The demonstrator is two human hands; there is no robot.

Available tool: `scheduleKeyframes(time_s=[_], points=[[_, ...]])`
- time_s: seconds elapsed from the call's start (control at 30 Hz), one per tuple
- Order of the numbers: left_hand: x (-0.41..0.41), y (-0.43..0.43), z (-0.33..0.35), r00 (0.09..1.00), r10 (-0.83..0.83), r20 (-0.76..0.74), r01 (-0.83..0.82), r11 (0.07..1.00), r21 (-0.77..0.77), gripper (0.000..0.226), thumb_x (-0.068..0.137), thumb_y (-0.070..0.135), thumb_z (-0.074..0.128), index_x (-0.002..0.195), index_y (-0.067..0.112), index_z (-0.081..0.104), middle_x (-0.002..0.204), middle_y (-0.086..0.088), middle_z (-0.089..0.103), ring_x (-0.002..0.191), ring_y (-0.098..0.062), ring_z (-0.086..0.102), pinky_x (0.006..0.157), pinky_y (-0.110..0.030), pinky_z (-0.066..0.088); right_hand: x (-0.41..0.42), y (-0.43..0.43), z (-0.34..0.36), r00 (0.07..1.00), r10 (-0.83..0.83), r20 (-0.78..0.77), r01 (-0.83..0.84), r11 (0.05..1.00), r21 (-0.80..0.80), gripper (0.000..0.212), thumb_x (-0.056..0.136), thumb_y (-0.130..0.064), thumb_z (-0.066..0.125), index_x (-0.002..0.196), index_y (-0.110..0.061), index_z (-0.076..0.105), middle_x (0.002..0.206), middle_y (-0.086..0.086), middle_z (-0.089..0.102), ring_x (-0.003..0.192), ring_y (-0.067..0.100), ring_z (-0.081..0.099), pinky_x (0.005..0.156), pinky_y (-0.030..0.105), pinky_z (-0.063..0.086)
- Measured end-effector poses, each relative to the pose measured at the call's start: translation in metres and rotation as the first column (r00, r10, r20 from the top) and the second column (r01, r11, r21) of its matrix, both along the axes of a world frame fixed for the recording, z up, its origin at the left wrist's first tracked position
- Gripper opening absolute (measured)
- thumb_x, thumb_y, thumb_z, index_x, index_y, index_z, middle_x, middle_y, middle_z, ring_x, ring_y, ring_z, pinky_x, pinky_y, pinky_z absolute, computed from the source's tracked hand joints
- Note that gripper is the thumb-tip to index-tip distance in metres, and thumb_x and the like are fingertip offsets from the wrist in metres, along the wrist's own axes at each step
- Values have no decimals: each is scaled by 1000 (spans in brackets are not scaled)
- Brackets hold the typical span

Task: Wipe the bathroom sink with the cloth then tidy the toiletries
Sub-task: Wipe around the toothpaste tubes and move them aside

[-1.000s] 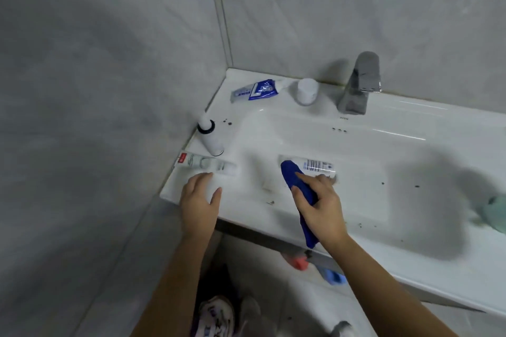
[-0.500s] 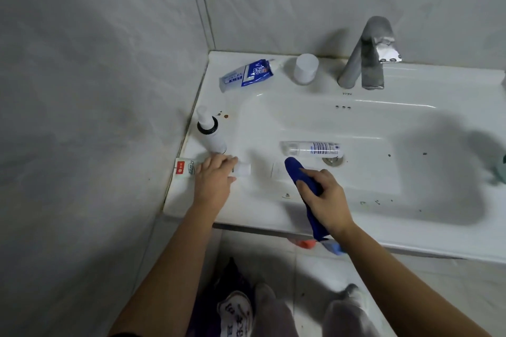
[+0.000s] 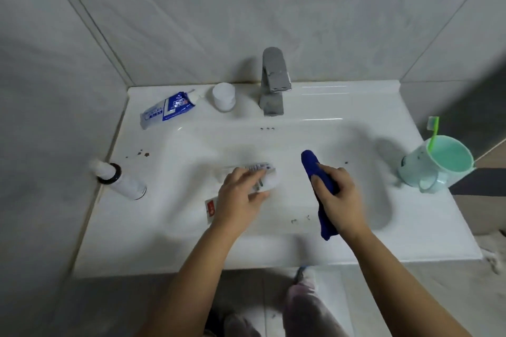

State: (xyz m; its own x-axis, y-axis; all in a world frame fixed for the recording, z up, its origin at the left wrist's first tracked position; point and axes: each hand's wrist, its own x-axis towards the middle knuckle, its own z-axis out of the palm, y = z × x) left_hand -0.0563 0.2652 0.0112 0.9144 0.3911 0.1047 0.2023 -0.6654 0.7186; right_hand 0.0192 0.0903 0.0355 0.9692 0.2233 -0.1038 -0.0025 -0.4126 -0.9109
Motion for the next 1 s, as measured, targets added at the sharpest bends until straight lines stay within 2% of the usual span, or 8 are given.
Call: scheduleKeyframes(time_s=[0.1, 0.23, 0.33, 0.4, 0.53, 0.67, 0.9, 1.0], points=[[50, -32, 11, 999, -43, -3, 43, 999, -1, 44, 76, 16, 74, 118, 19, 63, 103, -6, 55, 98, -23, 53, 83, -24, 39, 44, -38, 22, 998, -58, 38, 57, 998, 16, 19, 87, -17, 58, 103, -26, 63, 92, -1, 54, 75, 12, 58, 70, 22, 44], [121, -79, 22, 993, -118, 4, 118, 993, -18, 45, 75, 15, 74, 119, 16, 63, 102, -7, 54, 97, -24, 53, 84, -30, 42, 105, -84, 53, 988, -94, 125, 94, 996, 6, 19, 86, -17, 59, 102, -26, 63, 96, 3, 58, 81, 1, 56, 73, 11, 41], [172, -108, 31, 989, -145, 0, 145, 989, -35, 46, 77, 16, 73, 121, 18, 61, 105, -4, 54, 101, -21, 52, 88, -27, 41, 146, -106, 77, 984, -105, 146, 101, 994, 34, 16, 86, -19, 59, 98, -29, 63, 100, 2, 60, 86, 9, 57, 72, 7, 39], [202, -123, 36, 990, -141, -20, 139, 989, -52, 45, 78, 18, 72, 122, 19, 60, 106, -2, 52, 102, -19, 51, 89, -25, 40, 170, -116, 95, 982, -98, 160, 87, 993, 75, 16, 86, -20, 60, 93, -34, 62, 101, 2, 60, 83, 5, 57, 67, 3, 40], [253, -141, 38, 990, -132, -42, 129, 990, -64, 45, 78, 19, 72, 122, 18, 60, 108, 0, 51, 103, -18, 51, 89, -28, 43, 214, -132, 118, 983, -59, 172, 38, 992, 124, 20, 86, -24, 59, 86, -44, 59, 104, 0, 62, 74, 2, 58, 63, 10, 44], [293, -154, 22, 979, -174, -103, 170, 984, -48, 47, 78, 21, 73, 122, 16, 59, 110, -3, 52, 104, -20, 52, 91, -31, 44, 254, -149, 107, 991, -32, 134, 26, 999, 43, 14, 86, -24, 59, 93, -36, 62, 107, 1, 61, 86, 5, 58, 71, 12, 42], [351, -170, -20, 946, -254, -204, 264, 964, 22, 47, 79, 23, 71, 124, 20, 58, 116, -4, 53, 111, -23, 46, 97, -30, 37, 294, -174, 60, 995, -19, 93, 26, 997, -77, 14, 85, -19, 61, 94, -29, 65, 99, 5, 61, 83, 1, 55, 67, -1, 35], [370, -178, -37, 935, -271, -229, 288, 956, 47, 47, 80, 24, 69, 126, 21, 56, 119, -3, 53, 114, -22, 44, 99, -29, 34, 302, -184, 42, 997, -35, 71, 42, 994, -104, 15, 84, -20, 62, 97, -27, 66, 101, 4, 61, 82, -8, 54, 68, -3, 34]])
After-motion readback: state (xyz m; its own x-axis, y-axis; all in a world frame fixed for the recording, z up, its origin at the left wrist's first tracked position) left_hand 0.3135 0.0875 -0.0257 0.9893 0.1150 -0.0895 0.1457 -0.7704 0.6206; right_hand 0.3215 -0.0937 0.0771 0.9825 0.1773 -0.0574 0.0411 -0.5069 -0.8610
